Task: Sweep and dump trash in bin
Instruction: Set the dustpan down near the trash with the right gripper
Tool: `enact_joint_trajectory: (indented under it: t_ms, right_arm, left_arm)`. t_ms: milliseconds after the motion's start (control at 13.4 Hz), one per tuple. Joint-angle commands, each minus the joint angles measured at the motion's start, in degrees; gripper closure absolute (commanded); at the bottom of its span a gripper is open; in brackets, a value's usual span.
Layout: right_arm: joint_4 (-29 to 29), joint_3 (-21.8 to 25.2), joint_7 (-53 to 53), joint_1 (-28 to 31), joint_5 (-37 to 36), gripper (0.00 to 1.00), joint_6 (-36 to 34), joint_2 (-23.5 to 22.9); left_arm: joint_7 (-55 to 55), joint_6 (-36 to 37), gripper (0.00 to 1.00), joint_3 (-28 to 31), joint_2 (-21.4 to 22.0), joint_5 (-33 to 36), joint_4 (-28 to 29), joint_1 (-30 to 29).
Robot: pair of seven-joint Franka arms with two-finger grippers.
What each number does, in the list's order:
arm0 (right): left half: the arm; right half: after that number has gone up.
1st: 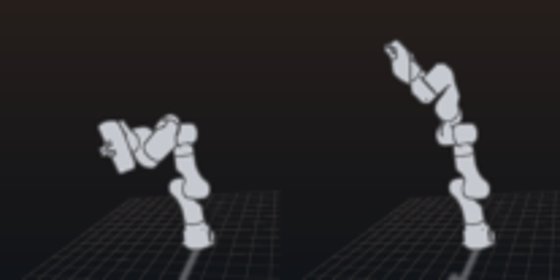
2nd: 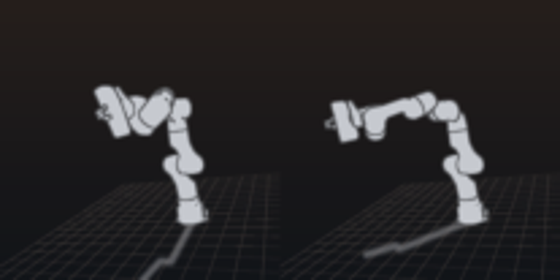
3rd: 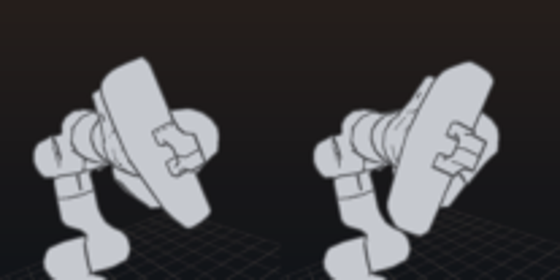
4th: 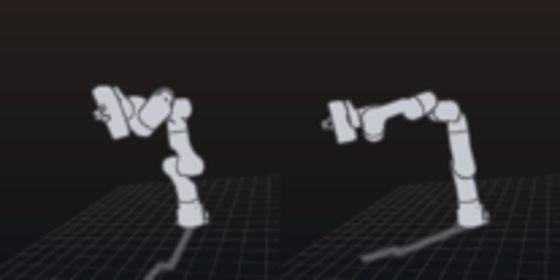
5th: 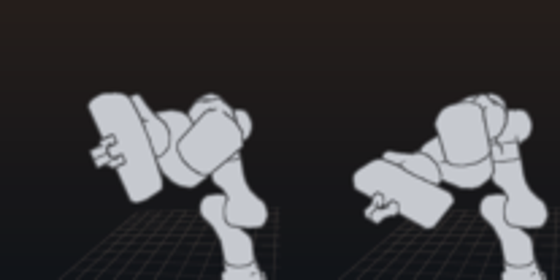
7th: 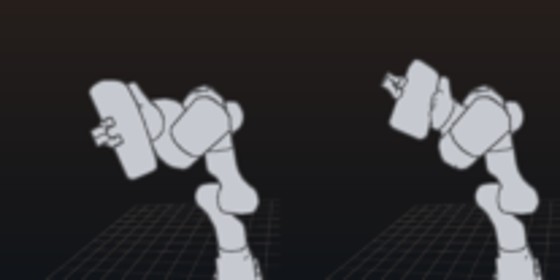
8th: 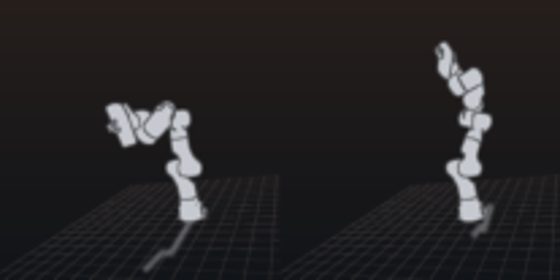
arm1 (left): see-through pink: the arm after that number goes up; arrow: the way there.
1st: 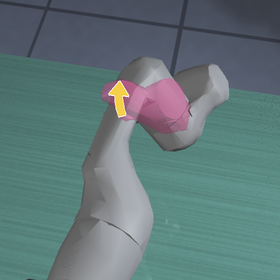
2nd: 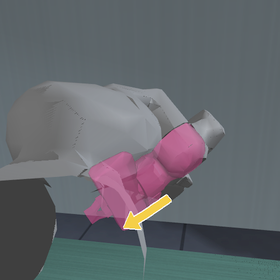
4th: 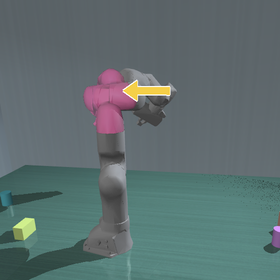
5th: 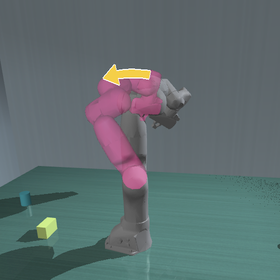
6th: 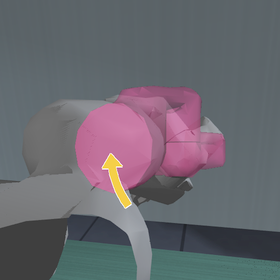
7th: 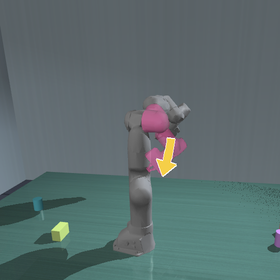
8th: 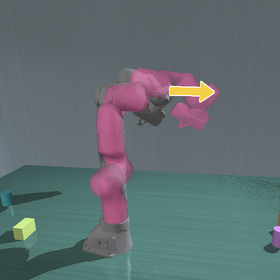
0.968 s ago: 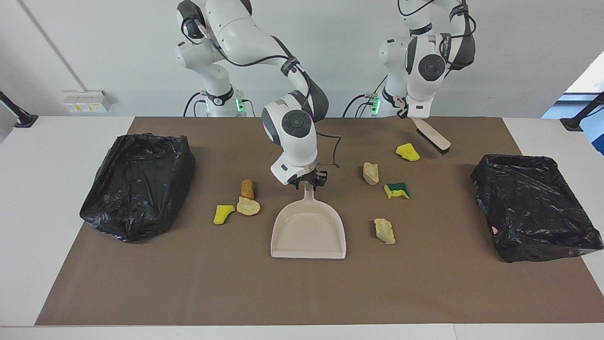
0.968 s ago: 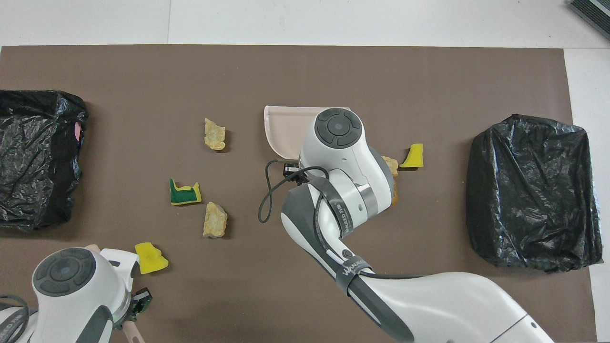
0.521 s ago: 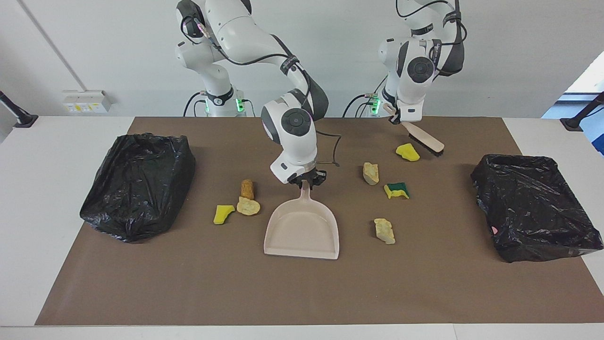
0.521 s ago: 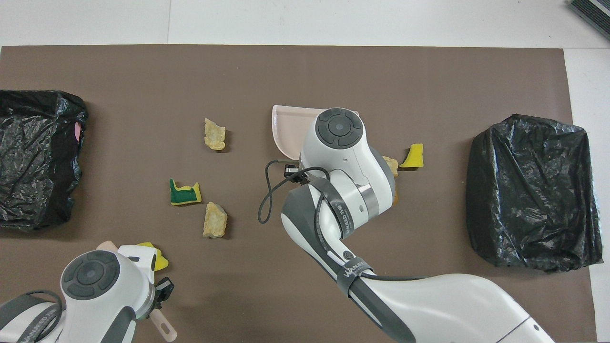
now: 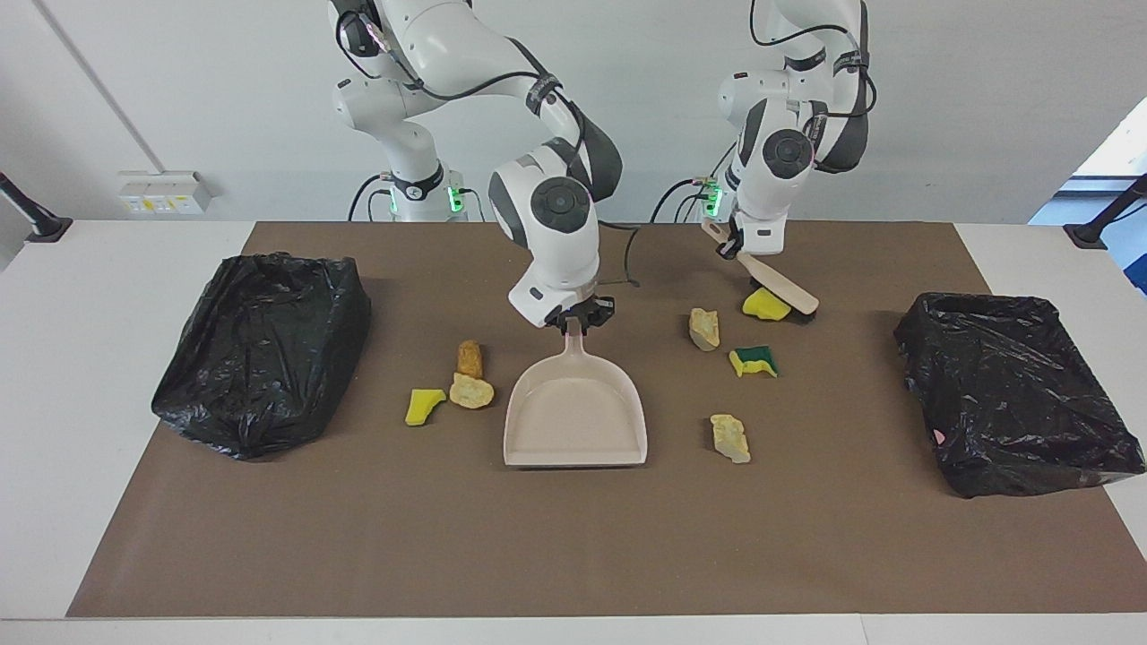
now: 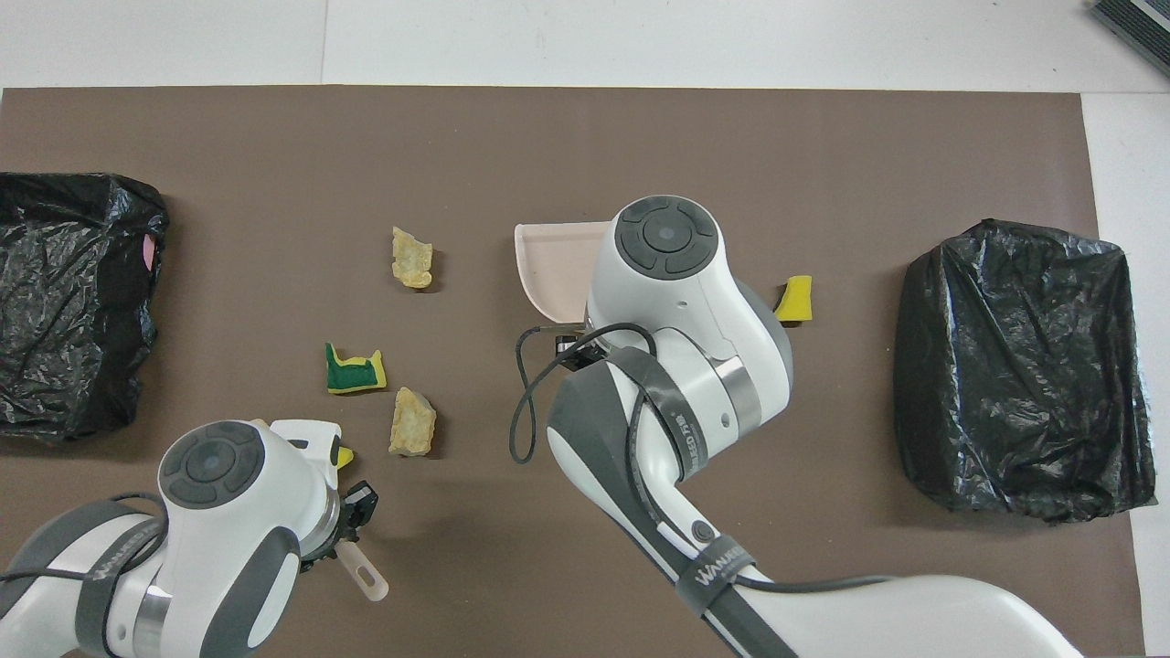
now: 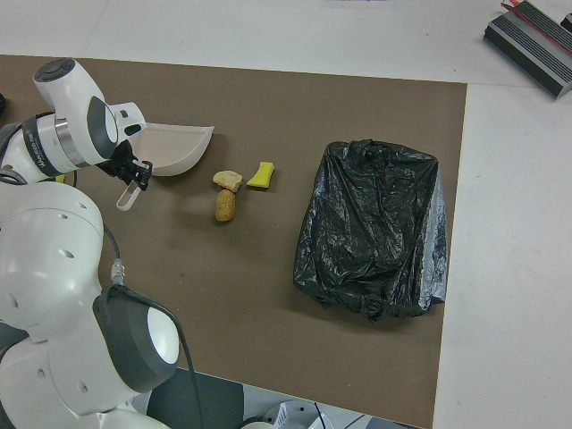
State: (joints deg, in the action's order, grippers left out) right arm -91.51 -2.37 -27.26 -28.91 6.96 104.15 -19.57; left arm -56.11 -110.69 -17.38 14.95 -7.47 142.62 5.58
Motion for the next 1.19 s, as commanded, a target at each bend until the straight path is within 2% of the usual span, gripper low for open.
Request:
enact_joint_trajectory:
  t_ms: [0,298,521,744,893,968,1116]
  right_arm:
    - [-3.32,-0.09,10.16,1.92,0.69,1.00,-4.46,7.33]
    - [-7.89,0.00,24.83,2.98,-3.43,1.00,-4.57,10.86]
    - [-14.03,0.00,42.85,5.09,-3.80,1.00,0.24,13.23]
    - [-15.71,0.00,59.65,5.62,-5.90,1.00,1.23,12.36]
    - [-16.77,0.00,67.11,5.54,-6.17,1.00,1.23,12.80]
    - [-17.56,0.00,70.55,5.54,-6.34,1.00,1.93,12.80]
    - [-20.54,-0.09,73.56,4.66,-8.62,1.00,5.09,13.33]
  left_arm:
    - [1.59,-0.23,1.00,-0.02,-6.50,-0.79,-7.16,0.39]
    - [7.83,-1.55,1.00,-0.02,-7.57,-2.02,-8.50,0.48]
    - [21.34,-2.87,1.00,-0.11,-8.27,-2.20,-8.50,1.18]
    - [30.34,-2.26,1.00,-0.98,-8.44,-2.11,-9.37,1.19]
    - [30.88,0.11,1.00,-0.99,-10.10,-2.11,-12.52,0.92]
    - [30.88,2.82,1.00,-0.90,-11.25,-2.02,-15.94,0.49]
    - [30.97,6.70,1.00,-0.55,-11.61,-1.06,-20.18,-0.30]
